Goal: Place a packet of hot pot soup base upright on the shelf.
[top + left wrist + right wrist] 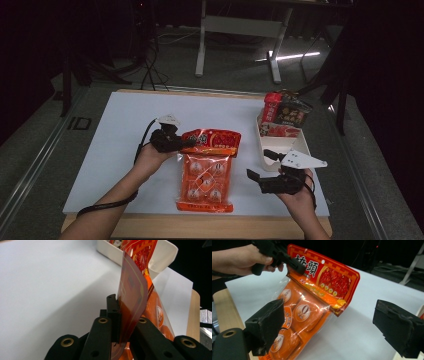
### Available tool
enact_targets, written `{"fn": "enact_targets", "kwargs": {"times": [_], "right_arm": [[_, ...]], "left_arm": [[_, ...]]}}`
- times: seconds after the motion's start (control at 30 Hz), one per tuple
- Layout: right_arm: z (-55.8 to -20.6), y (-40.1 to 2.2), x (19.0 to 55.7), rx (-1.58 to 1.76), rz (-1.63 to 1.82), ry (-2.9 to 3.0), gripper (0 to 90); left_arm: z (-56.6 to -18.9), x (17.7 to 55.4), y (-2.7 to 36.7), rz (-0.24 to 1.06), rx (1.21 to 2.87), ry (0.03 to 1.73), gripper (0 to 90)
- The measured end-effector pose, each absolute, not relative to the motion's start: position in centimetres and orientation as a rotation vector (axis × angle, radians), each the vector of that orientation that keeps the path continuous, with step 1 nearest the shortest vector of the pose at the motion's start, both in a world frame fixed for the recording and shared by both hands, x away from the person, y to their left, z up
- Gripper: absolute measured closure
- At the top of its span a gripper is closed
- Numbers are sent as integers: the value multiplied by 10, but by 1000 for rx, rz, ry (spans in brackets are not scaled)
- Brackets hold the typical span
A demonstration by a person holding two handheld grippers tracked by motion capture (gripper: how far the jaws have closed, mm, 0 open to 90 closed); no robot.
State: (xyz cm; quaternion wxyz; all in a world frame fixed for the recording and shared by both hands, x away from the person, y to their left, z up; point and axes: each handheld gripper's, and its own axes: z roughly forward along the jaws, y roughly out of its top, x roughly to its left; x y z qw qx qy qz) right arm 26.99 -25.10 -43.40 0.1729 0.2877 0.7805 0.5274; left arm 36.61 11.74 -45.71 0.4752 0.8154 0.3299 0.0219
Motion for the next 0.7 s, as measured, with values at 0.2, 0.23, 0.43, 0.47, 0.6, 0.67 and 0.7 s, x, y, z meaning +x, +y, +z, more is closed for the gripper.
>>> {"fn": "enact_targets", "kwargs": {"times": [0.2, 0.23, 0.43, 0.47, 0.6, 0.67, 0.7], "right_arm": [[-429, -252, 270, 815, 1501, 2210, 127], [-428, -252, 271, 817, 1509, 2213, 127], [-424, -251, 278, 839, 1533, 2208, 128], [-423, -251, 279, 839, 1530, 2203, 127], [-422, -247, 283, 846, 1514, 2226, 134], [-424, -245, 287, 851, 1513, 2243, 133], [-425, -244, 289, 856, 1508, 2246, 134]], "left_arm": [[-445, 356, 116, 62, 1991, 751, 898], [-443, 354, 115, 64, 1988, 739, 898], [-435, 342, 115, 69, 1974, 686, 898], [-434, 340, 116, 65, 1969, 680, 898], [-431, 333, 118, 63, 1960, 662, 898], [-429, 331, 117, 65, 1962, 657, 899], [-428, 329, 117, 68, 1963, 652, 898]]}}
